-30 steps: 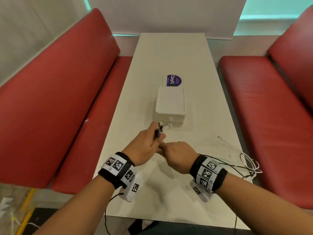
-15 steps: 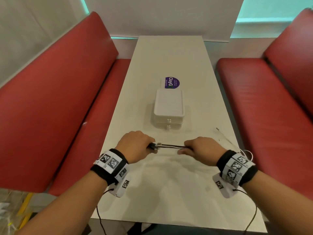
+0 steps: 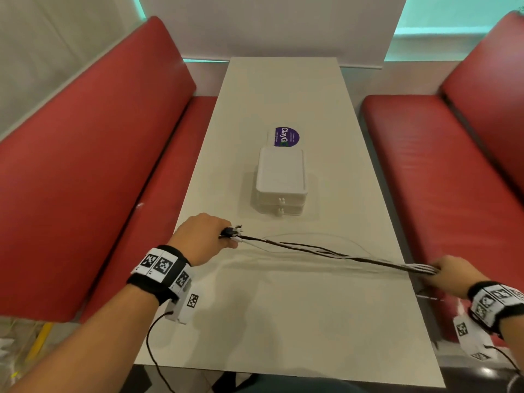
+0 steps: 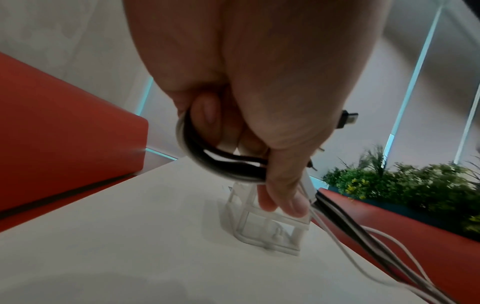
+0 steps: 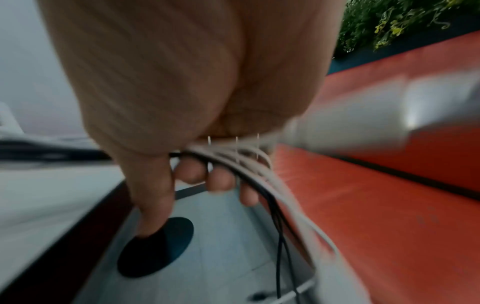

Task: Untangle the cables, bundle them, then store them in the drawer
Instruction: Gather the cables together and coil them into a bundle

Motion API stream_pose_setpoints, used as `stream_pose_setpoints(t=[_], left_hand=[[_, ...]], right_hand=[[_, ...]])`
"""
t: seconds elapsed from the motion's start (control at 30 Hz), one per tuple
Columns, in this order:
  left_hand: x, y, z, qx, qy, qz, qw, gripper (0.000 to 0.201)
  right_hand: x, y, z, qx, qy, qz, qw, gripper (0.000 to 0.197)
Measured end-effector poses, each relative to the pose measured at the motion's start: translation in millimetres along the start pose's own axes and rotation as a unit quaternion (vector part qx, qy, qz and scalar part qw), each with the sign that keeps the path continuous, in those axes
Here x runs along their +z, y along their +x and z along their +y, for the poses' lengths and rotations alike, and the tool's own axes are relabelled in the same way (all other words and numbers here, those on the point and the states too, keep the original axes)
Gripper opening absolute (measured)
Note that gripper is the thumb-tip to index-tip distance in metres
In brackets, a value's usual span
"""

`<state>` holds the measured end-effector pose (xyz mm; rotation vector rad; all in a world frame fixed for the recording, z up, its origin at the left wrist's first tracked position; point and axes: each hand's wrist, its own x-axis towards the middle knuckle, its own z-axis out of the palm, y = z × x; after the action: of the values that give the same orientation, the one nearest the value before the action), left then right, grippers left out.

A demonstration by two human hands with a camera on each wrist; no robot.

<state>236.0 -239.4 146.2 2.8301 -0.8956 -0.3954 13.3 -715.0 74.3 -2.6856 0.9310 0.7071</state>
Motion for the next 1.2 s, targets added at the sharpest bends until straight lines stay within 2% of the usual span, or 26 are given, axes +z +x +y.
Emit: stream_pose_setpoints(t=[0.03, 0.13, 0.23, 0.3, 0.37, 0.4, 0.47, 0.5, 0.57, 0.6, 0.67, 0.7, 0.73, 0.8, 0.83, 0.87, 0.9, 0.97, 1.03, 1.2], left_hand=[[0.7, 0.7, 2.5, 0.005, 0.003, -0.009, 1.000, 0.034], [4.7, 2.3, 16.4, 0.036, 0.028, -0.031, 0.998, 0.027], [7.0, 3.6, 32.9, 0.053, 0.052, -0.040, 0.996, 0.025], [9.2, 2.0, 42.7, 0.065, 0.094, -0.034, 0.993, 0.024], [11.9, -0.2, 52.9, 0.078, 0.148, -0.022, 0.986, 0.025], [13.5, -1.2, 57.8, 0.085, 0.162, -0.019, 0.983, 0.024], [16.3, -2.5, 67.1, 0.095, 0.164, -0.019, 0.982, 0.020], [18.3, -3.0, 69.3, 0.099, 0.153, -0.017, 0.983, 0.019], [18.3, -6.0, 66.2, 0.095, 0.069, -0.010, 0.993, 0.013], [16.7, -8.7, 59.8, 0.083, -0.021, -0.004, 0.996, 0.005], [20.2, -12.1, 41.5, 0.038, -0.219, 0.006, 0.975, 0.016], [21.8, -14.7, 32.3, 0.005, -0.333, 0.013, 0.943, 0.019], [22.2, -17.7, 26.2, -0.029, -0.463, 0.019, 0.886, 0.022], [20.6, -18.4, 20.6, -0.099, -0.694, 0.025, 0.713, 0.029], [19.1, -17.3, 19.1, -0.124, -0.765, 0.029, 0.632, 0.034], [16.6, -15.7, 18.6, -0.140, -0.806, 0.037, 0.574, 0.038], [15.4, -13.7, 17.5, -0.149, -0.834, 0.047, 0.529, 0.040], [16.0, -9.3, 16.3, -0.162, -0.871, 0.069, 0.458, 0.038], [19.3, -4.2, 19.5, -0.185, -0.892, 0.072, 0.406, 0.030], [18.6, 9.3, 31.1, -0.182, -0.907, 0.093, 0.369, 0.026]], right_hand=[[3.0, 0.7, 4.2, 0.003, -0.008, -0.023, 1.000, 0.020], [9.5, 15.7, 1.5, -0.018, -0.015, -0.057, 0.998, 0.047], [-12.5, -4.6, -53.3, -0.063, -0.111, -0.052, 0.990, 0.047], [-26.9, -24.0, -96.0, -0.092, -0.181, -0.009, 0.979, 0.062], [-34.8, -40.0, -141.6, -0.190, -0.171, 0.068, 0.964, 0.074], [-34.7, -48.7, -166.3, -0.264, -0.142, 0.078, 0.951, 0.079], [-25.4, -66.3, -216.9, -0.385, -0.044, 0.034, 0.921, 0.082], [-17.8, -74.4, -239.9, -0.414, 0.006, 0.001, 0.910, 0.076], [-1.8, -84.0, -273.0, -0.420, 0.119, -0.059, 0.898, 0.049], [4.5, -85.4, -281.6, -0.408, 0.178, -0.082, 0.892, 0.039], [13.5, -85.7, -285.0, -0.385, 0.245, -0.093, 0.885, 0.031], [16.9, -85.1, -285.0, -0.386, 0.241, -0.085, 0.886, 0.030], [20.0, -85.3, -284.0, -0.398, 0.226, -0.075, 0.886, 0.029], [26.8, -88.5, -282.5, -0.428, 0.172, -0.060, 0.885, 0.031], [29.7, -91.3, -281.9, -0.441, 0.137, -0.050, 0.886, 0.030], [31.9, -93.9, -280.9, -0.447, 0.110, -0.040, 0.887, 0.028], [34.5, -95.3, -279.7, -0.448, 0.097, -0.030, 0.888, 0.027], [37.1, -98.9, -278.2, -0.446, 0.090, -0.014, 0.891, 0.025], [37.5, -102.3, -278.1, -0.449, 0.098, -0.013, 0.888, 0.026], [27.9, -111.0, -275.8, -0.445, 0.146, -0.053, 0.882, 0.019]])
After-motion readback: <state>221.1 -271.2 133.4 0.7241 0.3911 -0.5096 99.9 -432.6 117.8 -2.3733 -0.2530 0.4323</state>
